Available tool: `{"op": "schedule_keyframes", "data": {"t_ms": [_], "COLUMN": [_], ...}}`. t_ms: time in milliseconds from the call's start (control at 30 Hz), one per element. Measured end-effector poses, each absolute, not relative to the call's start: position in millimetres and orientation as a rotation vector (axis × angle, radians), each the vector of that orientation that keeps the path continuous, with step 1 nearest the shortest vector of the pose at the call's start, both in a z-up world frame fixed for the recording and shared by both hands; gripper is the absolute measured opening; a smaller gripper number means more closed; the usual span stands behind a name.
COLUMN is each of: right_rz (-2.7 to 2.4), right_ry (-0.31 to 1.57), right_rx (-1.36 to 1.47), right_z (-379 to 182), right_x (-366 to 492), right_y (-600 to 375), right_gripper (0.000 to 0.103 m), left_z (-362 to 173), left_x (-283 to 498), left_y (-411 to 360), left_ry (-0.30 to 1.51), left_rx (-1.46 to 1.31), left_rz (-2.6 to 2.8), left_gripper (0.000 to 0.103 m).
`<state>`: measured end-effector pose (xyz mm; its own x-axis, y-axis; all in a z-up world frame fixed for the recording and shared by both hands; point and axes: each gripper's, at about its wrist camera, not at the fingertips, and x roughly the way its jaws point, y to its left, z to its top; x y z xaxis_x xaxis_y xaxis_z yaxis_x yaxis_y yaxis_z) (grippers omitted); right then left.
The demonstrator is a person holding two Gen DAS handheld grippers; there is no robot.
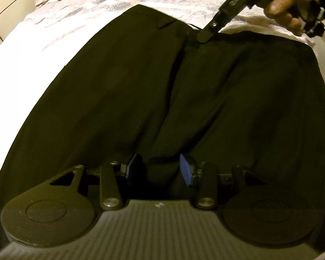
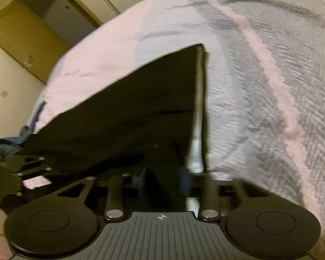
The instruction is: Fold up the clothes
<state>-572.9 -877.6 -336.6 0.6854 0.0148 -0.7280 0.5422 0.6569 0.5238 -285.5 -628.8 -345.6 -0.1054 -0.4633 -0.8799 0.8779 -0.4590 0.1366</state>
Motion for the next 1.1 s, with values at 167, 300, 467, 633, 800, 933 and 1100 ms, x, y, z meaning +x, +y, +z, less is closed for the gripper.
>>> {"op": "schedule_keyframes", "data": {"t_ms": [167,300,467,633,800,933,1100], "right_rz": [-0.398,-0.424,-0.505,-0.578,-0.537,-0.435,-0.304], "right_ry": [0.770,0.774,0.823,0.851,0.853,0.886,0.952], "right_rx": [0.807,0.806,0.701,0.643,0.612,0.597,0.441], "right_z": [-328,-332,-310,-285,-268,-268,-274], "right_x": [-588,-586,-585,-590,-571,-519,-430], "right_y": [-880,-877,-862,-821,-761,-712,-645], "right_gripper": [0.001,0.002,0.042,0.043,0.043,0.043,0.043], "left_z": [-351,-346,-322,-306,-294,-293,-304], "left_x": [-297,-299,-283,-244,-179,-112,-18], "left_y": [-636,-635,-608,-555,-493,-445,-403], "left_ry": [0.505,0.510,0.537,0.586,0.606,0.587,0.509], "left_rx": [1.165,1.162,1.131,1.147,1.195,1.259,1.363], "left_rz": [-1.752,-1.741,-1.676,-1.537,-1.373,-1.265,-1.209], "left_gripper": [0.040,0.040,0.039,0.039,0.039,0.040,0.040]}}
